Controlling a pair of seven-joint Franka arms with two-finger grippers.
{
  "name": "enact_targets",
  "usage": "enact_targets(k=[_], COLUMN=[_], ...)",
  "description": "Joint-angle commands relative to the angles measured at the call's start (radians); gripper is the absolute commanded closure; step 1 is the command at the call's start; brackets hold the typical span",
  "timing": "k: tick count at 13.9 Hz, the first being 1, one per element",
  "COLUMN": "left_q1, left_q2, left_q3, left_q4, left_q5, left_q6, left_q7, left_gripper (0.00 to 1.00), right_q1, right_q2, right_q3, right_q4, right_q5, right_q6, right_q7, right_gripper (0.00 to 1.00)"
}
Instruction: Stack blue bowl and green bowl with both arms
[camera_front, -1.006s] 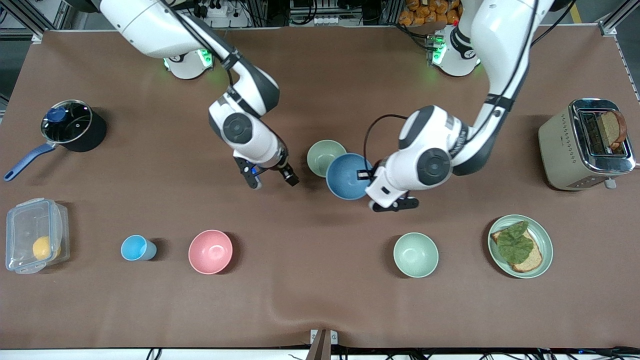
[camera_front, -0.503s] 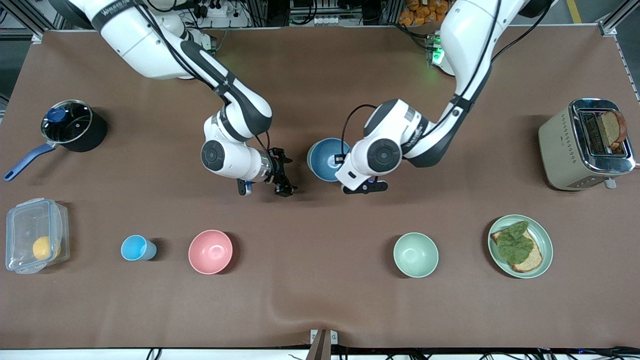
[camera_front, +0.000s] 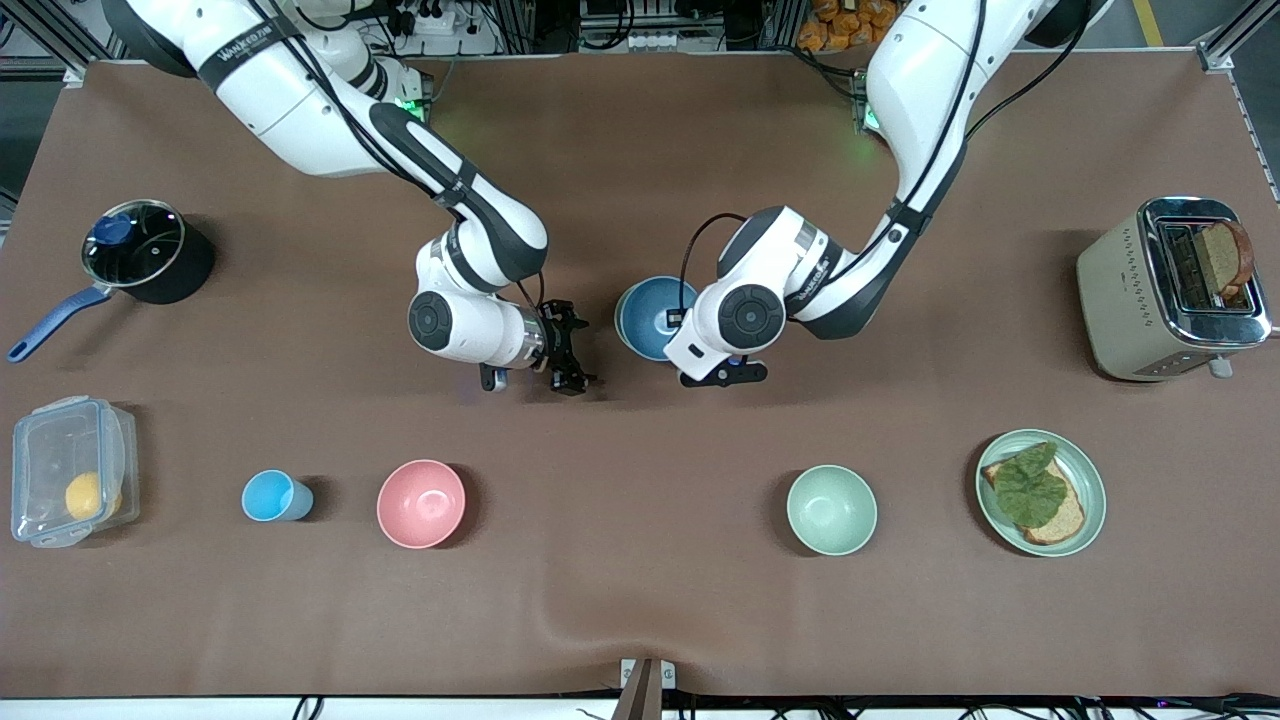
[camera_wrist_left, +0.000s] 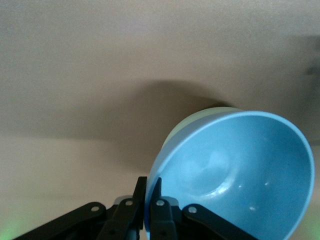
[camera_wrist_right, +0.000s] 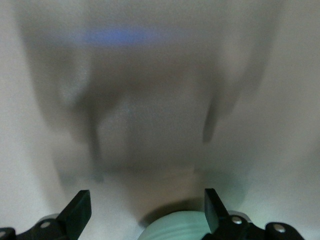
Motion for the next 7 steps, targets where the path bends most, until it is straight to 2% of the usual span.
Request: enact_targets(k=[1, 7], left_q1=[-0.028, -0.051], left_q2=[0.019, 0.033], left_q3=[0.003, 0.007], left_q4=[0.012, 0.014], left_q5=[0.025, 0.032], left_q6=[0.031, 0.039], left_q7=[-0.037, -0.049], left_gripper=[1.0, 1.0], right_q1=[-0.011, -0.008], right_q2=[-0.004, -0.004], right_q3=[0.016, 0.016], right_q4=[-0.008, -0.008], right_q5=[0.027, 0.028], right_q6=[0.02, 0.02], right_q7=[0.006, 0.004], right_gripper=[0.0, 0.0])
